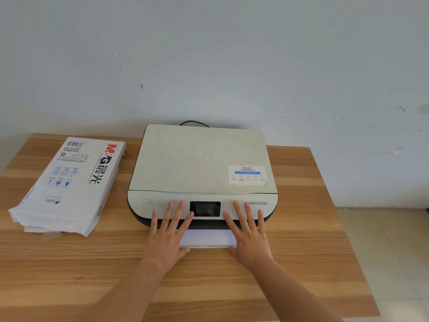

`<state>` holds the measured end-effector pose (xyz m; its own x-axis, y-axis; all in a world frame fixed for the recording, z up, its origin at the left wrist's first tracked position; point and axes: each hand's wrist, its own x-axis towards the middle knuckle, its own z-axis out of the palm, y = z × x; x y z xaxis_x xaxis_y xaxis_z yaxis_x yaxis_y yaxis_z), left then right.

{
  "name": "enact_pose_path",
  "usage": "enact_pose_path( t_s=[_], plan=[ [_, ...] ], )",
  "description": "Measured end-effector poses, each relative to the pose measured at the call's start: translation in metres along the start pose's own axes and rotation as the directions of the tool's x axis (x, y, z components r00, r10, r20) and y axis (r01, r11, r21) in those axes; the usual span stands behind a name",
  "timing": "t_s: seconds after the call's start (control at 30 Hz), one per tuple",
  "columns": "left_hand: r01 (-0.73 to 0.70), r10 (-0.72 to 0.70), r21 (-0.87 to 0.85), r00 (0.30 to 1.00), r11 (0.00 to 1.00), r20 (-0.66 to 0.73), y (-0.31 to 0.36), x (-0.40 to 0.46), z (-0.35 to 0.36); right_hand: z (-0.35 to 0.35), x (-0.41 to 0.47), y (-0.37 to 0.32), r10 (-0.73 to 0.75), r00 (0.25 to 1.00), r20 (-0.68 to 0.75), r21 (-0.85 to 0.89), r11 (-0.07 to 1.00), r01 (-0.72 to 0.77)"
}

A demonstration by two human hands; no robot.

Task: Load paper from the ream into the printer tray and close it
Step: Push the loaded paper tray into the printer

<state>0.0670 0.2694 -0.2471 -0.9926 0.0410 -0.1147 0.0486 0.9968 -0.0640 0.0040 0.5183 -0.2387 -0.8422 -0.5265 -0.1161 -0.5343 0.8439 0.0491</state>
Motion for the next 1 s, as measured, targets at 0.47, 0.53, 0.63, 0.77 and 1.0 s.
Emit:
enact_pose_path(
  t_s=[0.47, 0.53, 0.63, 0.77, 1.0],
  plan=[
    [-0.053, 0.053, -0.007, 0.999, 0.999, 0.010, -0.007, 0.010, 0.001, 0.003, 0.010, 0.007, -0.047, 0.999, 0.022, 0.003, 0.999, 0.047],
    [-0.062, 0.062, -0.012, 0.998, 0.998, 0.007, -0.007, 0.011, 0.002, 0.004, 0.011, 0.007, -0.047, 0.999, 0.024, 0.002, 0.999, 0.047],
    [-0.061, 0.061, -0.009, 0.998, 0.998, 0.004, -0.007, 0.012, 0.003, 0.005, 0.011, 0.006, -0.044, 0.999, 0.020, 0.006, 0.999, 0.044],
    [-0.065, 0.065, -0.008, 0.998, 0.998, -0.002, -0.007, 0.013, 0.005, 0.005, 0.011, 0.005, -0.046, 0.999, 0.013, 0.002, 0.999, 0.046],
    [-0.067, 0.066, -0.019, 0.998, 0.998, -0.014, -0.009, 0.012, 0.005, 0.008, 0.012, 0.005, -0.041, 0.999, 0.001, 0.004, 0.999, 0.041]
  ],
)
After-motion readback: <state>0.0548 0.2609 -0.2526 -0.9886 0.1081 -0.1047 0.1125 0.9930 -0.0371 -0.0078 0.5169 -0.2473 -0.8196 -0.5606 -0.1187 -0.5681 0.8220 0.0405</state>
